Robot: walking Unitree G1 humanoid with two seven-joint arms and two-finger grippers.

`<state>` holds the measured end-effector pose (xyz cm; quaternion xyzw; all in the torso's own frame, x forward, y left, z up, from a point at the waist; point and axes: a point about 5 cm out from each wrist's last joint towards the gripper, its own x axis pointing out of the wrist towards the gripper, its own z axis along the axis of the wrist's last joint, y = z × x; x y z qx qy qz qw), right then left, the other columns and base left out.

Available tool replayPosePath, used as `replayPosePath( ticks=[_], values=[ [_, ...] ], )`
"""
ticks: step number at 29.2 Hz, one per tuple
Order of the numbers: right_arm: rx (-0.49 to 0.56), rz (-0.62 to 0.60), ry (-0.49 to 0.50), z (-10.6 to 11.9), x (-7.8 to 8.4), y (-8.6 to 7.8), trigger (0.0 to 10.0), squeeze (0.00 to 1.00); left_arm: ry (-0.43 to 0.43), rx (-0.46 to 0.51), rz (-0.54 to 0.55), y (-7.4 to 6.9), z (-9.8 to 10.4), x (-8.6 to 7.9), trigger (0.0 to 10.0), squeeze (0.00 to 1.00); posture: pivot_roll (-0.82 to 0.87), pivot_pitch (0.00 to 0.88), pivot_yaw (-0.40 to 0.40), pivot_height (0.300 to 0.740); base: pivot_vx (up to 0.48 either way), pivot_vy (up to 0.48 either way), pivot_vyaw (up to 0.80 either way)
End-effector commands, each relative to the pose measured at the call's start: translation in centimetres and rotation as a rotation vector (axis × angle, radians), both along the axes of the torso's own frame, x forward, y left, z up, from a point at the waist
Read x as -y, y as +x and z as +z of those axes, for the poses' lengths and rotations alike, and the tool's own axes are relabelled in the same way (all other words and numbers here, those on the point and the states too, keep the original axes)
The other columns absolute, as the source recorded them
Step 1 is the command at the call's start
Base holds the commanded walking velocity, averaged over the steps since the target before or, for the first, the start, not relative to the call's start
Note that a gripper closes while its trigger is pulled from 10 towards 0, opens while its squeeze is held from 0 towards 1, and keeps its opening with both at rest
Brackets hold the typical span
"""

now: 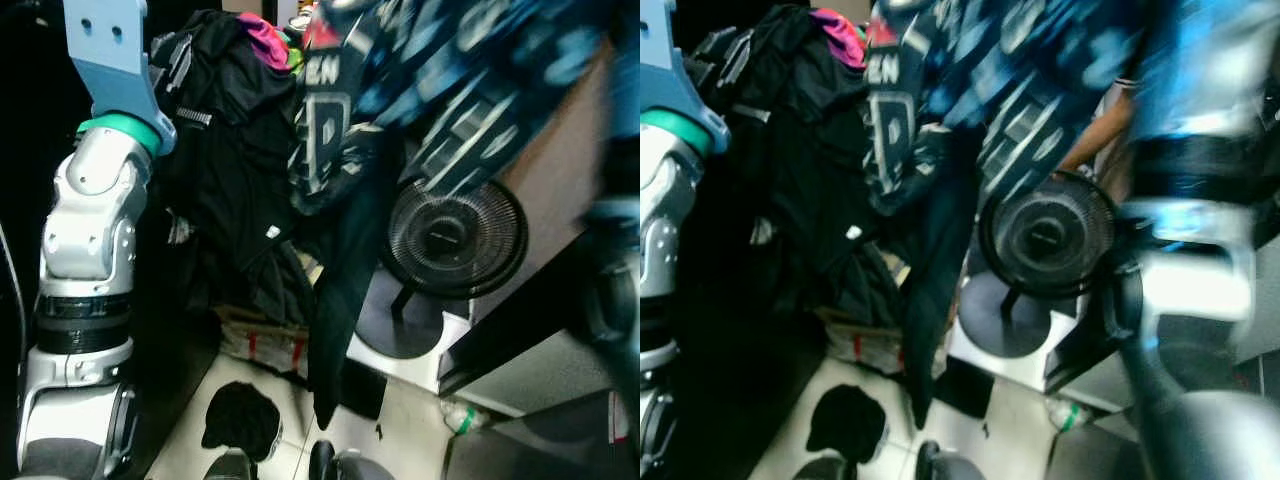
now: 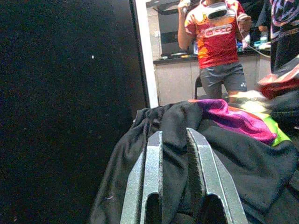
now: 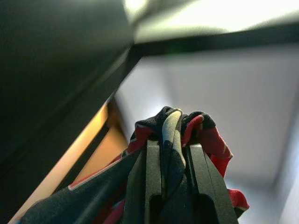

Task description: Clothes washing

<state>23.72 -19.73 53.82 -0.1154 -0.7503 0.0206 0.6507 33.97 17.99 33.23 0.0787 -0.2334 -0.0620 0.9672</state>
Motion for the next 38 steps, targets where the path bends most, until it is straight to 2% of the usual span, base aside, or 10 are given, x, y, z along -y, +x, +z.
replayPosePath(
  ticks=[1,4,6,7,9,13,15,22,27,38],
  values=[
    [0.165,-0.017,0.117,1.4,3.0,-4.1,10.0,0.00,-0.003,0.000,-0.012,0.1,0.0,0.1,10.0,0.00,0.11,0.039,0.004,0.740,0.000,0.000,0.00],
    [0.121,-0.047,0.169,0.9,5.0,-4.2,10.0,0.00,-0.004,0.001,-0.016,0.1,0.0,0.1,10.0,0.00,0.10,0.042,0.009,0.740,0.000,0.000,0.00],
    [-0.072,-0.030,0.193,-1.7,5.3,-0.6,10.0,0.00,-0.006,0.002,-0.024,0.1,0.1,0.1,10.0,0.00,0.10,0.047,0.013,0.740,0.000,0.000,0.00],
    [-0.072,-0.030,0.193,-1.7,5.3,-0.6,10.0,0.00,-0.006,0.002,-0.024,0.1,0.1,0.1,10.0,0.00,0.10,0.047,0.013,0.740,0.000,0.000,0.00],
    [-0.344,0.065,0.261,-6.7,4.0,4.7,10.0,0.00,-0.008,0.003,-0.030,0.0,0.2,0.1,10.0,0.00,0.10,0.051,0.018,0.740,0.000,0.000,0.00],
    [-0.427,0.085,0.275,-8.5,3.2,6.2,10.0,0.00,-0.008,0.004,-0.031,0.0,0.3,0.1,10.0,0.00,0.10,0.051,0.018,0.740,0.000,0.000,0.00],
    [-0.592,0.125,0.217,-13.1,-0.3,8.7,10.0,0.00,-0.004,0.007,-0.034,0.0,0.4,0.1,10.0,0.00,0.12,0.054,0.019,0.740,0.000,0.000,0.00],
    [-0.709,0.179,0.173,-15.8,-2.8,9.9,10.0,0.00,-0.001,0.011,-0.037,-0.2,0.5,0.1,10.0,0.00,0.12,0.053,0.015,0.740,0.000,0.000,0.00],
    [-0.874,0.193,0.132,-19.2,-5.3,11.6,10.0,0.00,-0.014,0.032,-0.063,-0.6,0.8,0.3,10.0,0.00,0.12,0.050,0.008,0.740,0.000,0.000,0.00],
    [-0.955,0.174,0.205,-20.3,-5.4,11.8,10.0,0.00,-0.020,0.094,-0.124,-1.4,1.7,1.0,10.0,0.00,0.13,0.049,0.006,0.740,0.000,0.000,-0.50]
  ],
)
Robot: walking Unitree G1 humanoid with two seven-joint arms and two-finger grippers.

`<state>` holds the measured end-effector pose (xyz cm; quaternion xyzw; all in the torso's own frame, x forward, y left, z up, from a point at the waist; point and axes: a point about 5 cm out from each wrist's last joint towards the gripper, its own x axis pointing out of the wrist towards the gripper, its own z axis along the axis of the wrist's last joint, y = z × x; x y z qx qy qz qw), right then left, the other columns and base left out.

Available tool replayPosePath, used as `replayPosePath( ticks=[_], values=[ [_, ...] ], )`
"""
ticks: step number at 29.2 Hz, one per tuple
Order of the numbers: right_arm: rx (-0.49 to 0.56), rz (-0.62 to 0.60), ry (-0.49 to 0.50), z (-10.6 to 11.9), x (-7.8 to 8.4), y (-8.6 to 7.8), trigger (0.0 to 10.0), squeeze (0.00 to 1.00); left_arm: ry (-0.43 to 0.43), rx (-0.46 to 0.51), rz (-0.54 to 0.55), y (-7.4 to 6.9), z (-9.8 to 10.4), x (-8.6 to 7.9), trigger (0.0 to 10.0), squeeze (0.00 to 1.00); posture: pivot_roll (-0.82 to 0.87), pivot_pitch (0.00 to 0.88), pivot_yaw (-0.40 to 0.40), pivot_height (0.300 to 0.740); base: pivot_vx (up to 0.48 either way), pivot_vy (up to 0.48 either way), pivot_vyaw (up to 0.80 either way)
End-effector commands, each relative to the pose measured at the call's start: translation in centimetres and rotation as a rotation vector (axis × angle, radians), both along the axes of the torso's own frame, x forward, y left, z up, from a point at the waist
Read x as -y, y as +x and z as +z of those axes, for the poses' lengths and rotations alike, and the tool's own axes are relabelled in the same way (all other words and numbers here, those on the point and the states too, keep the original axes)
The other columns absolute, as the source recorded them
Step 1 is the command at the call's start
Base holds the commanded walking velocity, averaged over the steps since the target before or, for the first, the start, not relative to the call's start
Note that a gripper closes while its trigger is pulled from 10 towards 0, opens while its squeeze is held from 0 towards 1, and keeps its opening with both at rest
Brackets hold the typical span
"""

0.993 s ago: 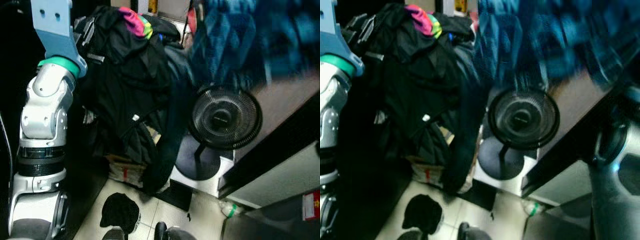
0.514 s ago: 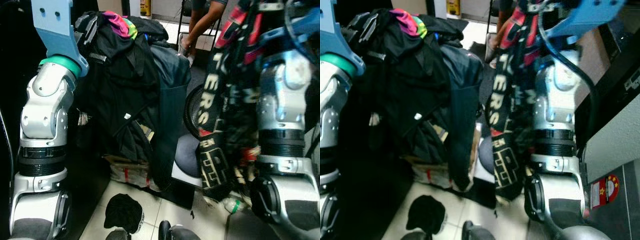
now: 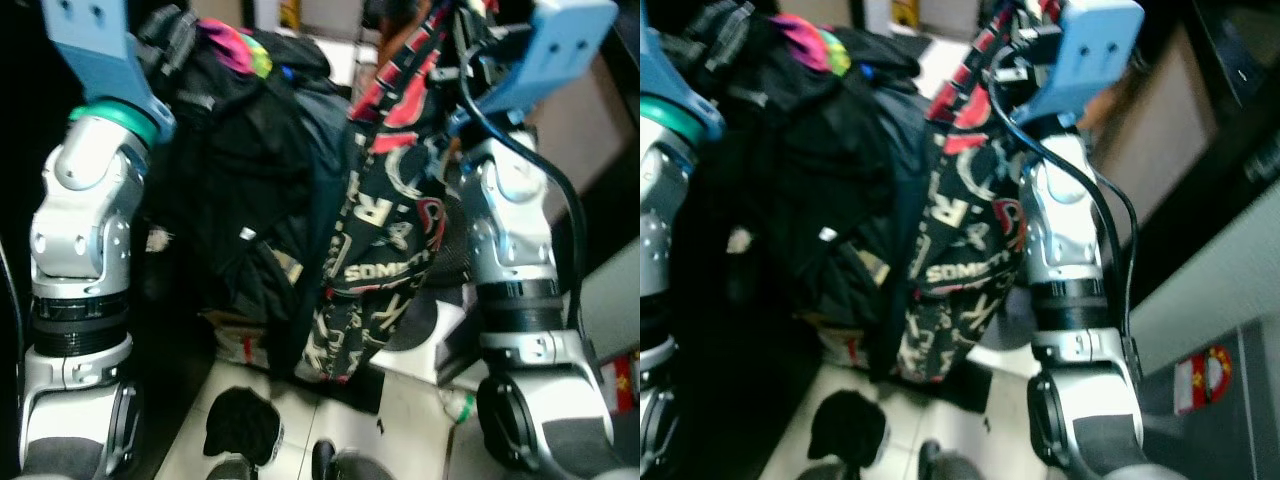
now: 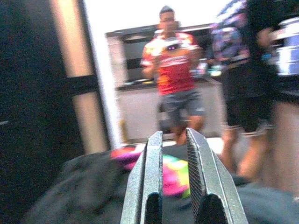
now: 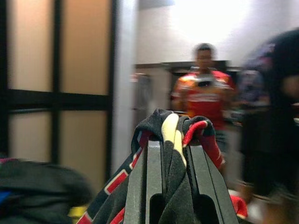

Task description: Clothes washing

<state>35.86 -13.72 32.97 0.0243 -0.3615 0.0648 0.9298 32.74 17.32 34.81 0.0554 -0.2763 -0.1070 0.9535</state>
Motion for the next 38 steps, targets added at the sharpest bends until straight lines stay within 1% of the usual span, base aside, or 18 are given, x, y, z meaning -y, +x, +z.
replayPosePath(
  ticks=[1,9,24,29,33,38],
  values=[
    [0.025,-0.024,0.035,0.68,0.71,-0.27,10.0,0.00,0.011,0.015,-0.010,-0.16,0.21,0.25,10.0,0.00,0.13,0.049,0.006,0.740,0.000,0.000,-0.80],
    [0.022,-0.010,0.051,0.79,0.35,-0.39,10.0,0.00,0.016,0.018,-0.018,-0.34,0.27,0.34,10.0,0.00,0.13,0.053,0.009,0.740,0.000,0.000,-0.80],
    [0.029,0.009,0.095,1.43,-0.10,-0.20,10.0,0.00,0.019,0.027,-0.012,-0.36,0.54,0.08,10.0,0.00,0.14,0.035,0.013,0.740,0.000,0.000,-0.80],
    [0.025,0.005,0.104,1.47,0.01,-0.11,10.0,0.00,0.020,0.028,-0.009,-0.33,0.59,0.05,10.0,0.00,0.14,0.033,0.013,0.740,0.000,0.000,-0.80],
    [0.006,0.001,0.141,1.49,0.44,0.19,10.0,0.00,0.022,0.029,-0.008,-0.20,0.71,0.17,10.0,0.00,0.14,0.029,0.016,0.740,0.000,0.000,-0.74],
    [0.011,-0.002,0.141,1.52,0.54,0.16,10.0,0.00,0.023,0.030,-0.009,-0.25,0.75,0.24,10.0,0.00,0.14,0.031,0.019,0.740,0.000,0.000,-0.80]
  ],
)
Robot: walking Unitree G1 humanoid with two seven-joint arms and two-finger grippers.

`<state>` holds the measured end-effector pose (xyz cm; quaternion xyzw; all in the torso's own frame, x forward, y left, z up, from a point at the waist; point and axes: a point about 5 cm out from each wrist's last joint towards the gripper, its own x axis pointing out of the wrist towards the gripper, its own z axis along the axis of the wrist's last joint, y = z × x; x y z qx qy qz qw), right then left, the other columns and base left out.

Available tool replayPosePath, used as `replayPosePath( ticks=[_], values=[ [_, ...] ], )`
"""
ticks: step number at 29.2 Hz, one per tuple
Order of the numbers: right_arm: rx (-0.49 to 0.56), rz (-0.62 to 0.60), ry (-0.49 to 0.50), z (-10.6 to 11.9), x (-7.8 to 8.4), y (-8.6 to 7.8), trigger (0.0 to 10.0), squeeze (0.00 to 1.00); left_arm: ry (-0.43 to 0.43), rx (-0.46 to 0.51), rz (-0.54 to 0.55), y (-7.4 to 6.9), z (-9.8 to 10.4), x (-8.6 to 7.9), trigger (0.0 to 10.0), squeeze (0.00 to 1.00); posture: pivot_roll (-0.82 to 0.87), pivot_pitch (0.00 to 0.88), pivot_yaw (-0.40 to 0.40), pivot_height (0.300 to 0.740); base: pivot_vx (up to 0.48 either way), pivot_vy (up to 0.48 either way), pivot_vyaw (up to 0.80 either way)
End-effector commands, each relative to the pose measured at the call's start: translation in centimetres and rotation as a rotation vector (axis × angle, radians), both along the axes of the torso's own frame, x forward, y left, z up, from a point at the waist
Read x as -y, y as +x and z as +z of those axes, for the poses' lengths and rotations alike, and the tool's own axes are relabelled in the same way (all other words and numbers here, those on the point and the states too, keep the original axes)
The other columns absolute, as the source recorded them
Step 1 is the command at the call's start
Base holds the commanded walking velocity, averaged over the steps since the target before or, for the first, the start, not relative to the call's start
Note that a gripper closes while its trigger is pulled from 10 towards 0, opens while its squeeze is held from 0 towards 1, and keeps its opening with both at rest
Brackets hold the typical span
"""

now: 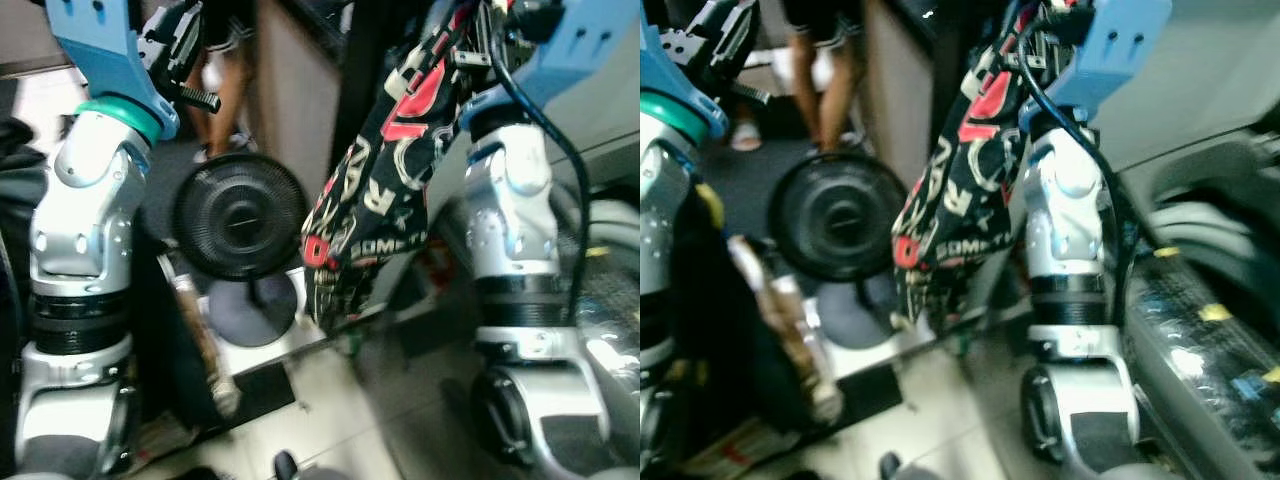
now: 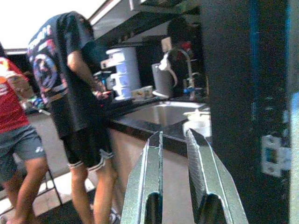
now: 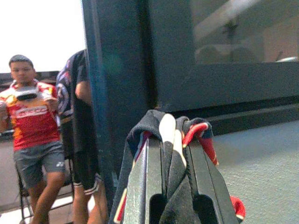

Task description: Clothes washing

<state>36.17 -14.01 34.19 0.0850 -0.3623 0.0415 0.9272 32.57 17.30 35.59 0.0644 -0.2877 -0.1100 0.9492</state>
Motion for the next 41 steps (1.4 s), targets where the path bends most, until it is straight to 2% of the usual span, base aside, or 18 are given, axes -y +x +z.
replayPosePath(
  ticks=[1,41],
  values=[
    [0.016,-0.004,0.011,0.29,0.26,-0.16,10.0,0.00,0.007,0.005,-0.006,-0.10,-0.03,0.22,10.0,0.00,0.14,0.031,0.019,0.740,0.000,0.000,-0.80],
    [0.036,0.020,0.021,0.92,-0.24,-0.26,10.0,0.00,-0.003,0.000,0.004,0.01,-0.19,-0.06,10.0,0.00,0.14,0.052,0.013,0.740,0.000,0.000,-0.80]
  ],
)
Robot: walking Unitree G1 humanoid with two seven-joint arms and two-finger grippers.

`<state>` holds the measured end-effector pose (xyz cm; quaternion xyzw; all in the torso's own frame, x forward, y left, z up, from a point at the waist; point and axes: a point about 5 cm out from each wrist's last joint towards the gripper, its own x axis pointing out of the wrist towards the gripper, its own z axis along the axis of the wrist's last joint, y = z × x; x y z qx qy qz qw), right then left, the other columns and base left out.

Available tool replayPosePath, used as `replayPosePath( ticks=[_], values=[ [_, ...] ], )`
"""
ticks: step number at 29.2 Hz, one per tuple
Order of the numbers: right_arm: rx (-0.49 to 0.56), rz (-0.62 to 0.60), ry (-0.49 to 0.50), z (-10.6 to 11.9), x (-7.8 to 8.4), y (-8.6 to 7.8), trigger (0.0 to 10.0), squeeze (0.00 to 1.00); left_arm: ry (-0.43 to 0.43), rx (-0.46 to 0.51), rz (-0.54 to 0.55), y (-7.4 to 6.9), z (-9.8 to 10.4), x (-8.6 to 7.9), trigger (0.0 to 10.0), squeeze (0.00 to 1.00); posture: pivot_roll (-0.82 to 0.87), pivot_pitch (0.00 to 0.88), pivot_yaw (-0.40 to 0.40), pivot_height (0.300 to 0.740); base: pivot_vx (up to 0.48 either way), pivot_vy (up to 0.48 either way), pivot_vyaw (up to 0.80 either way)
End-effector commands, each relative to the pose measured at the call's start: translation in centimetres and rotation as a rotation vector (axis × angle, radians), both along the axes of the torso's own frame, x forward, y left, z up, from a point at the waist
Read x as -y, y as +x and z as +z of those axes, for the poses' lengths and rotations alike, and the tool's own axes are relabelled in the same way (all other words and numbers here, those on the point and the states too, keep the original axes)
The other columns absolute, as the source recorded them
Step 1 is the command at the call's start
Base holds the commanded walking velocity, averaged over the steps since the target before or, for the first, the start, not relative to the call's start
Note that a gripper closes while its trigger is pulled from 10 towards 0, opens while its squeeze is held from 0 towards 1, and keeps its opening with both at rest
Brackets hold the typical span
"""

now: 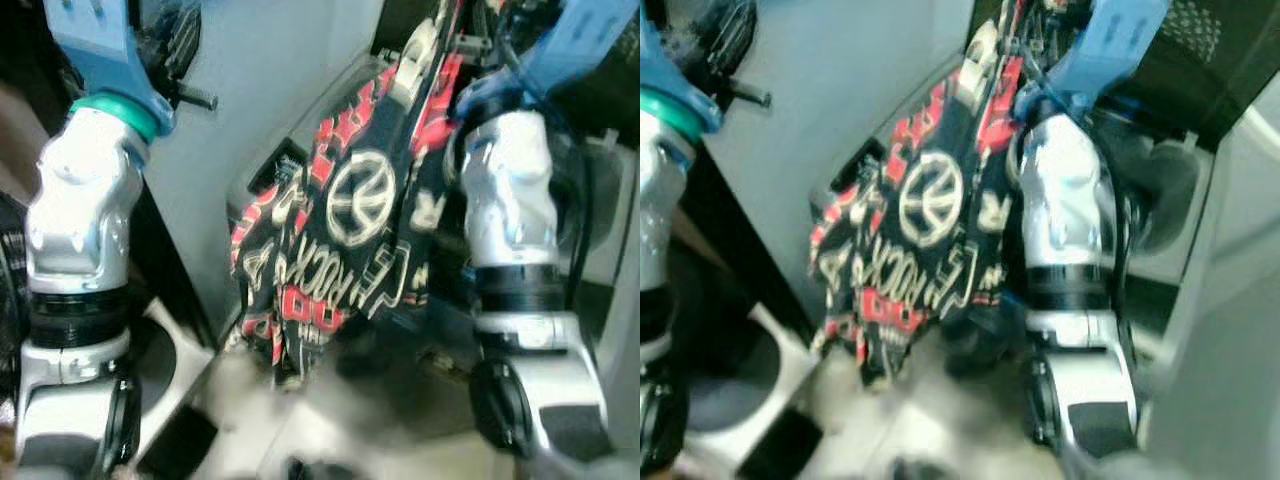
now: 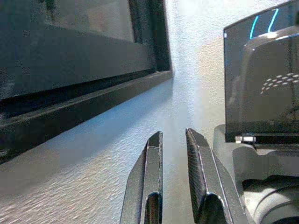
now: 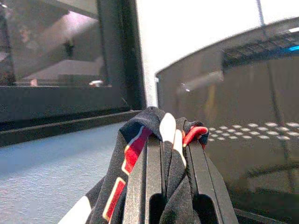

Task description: Clothes washing

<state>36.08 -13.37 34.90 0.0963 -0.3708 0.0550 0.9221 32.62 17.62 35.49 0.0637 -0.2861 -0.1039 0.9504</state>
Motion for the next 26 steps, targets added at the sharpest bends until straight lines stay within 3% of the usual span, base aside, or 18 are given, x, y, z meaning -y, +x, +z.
replayPosePath(
  ticks=[1,9,14,19,26],
  values=[
    [0.016,-0.008,0.008,0.2,0.3,-0.2,10.0,0.00,0.001,0.003,-0.007,0.0,-0.1,0.2,10.0,0.00,0.14,0.053,0.013,0.740,0.000,0.000,-0.80],
    [0.019,0.031,-0.001,0.2,-0.7,-0.5,10.0,0.00,-0.003,0.008,0.000,-0.2,0.0,0.1,10.0,0.00,0.14,0.054,0.007,0.740,0.000,0.000,-0.80],
    [0.023,0.114,-0.011,0.1,-3.1,-1.1,10.0,0.00,-0.009,0.016,0.008,-0.3,0.1,-0.1,10.0,0.00,0.14,0.053,-0.002,0.740,0.000,0.000,-0.80],
    [0.025,0.160,-0.020,0.1,-4.4,-1.3,10.0,0.00,-0.013,0.020,0.013,-0.4,0.2,-0.2,10.0,0.00,0.14,0.052,-0.004,0.740,0.000,0.000,-0.80],
    [0.016,0.153,-0.015,0.1,-4.2,-1.1,10.0,0.00,-0.016,0.020,0.018,-0.4,0.2,-0.2,10.0,0.00,0.15,0.052,-0.007,0.740,0.000,0.000,-0.69]
  ],
)
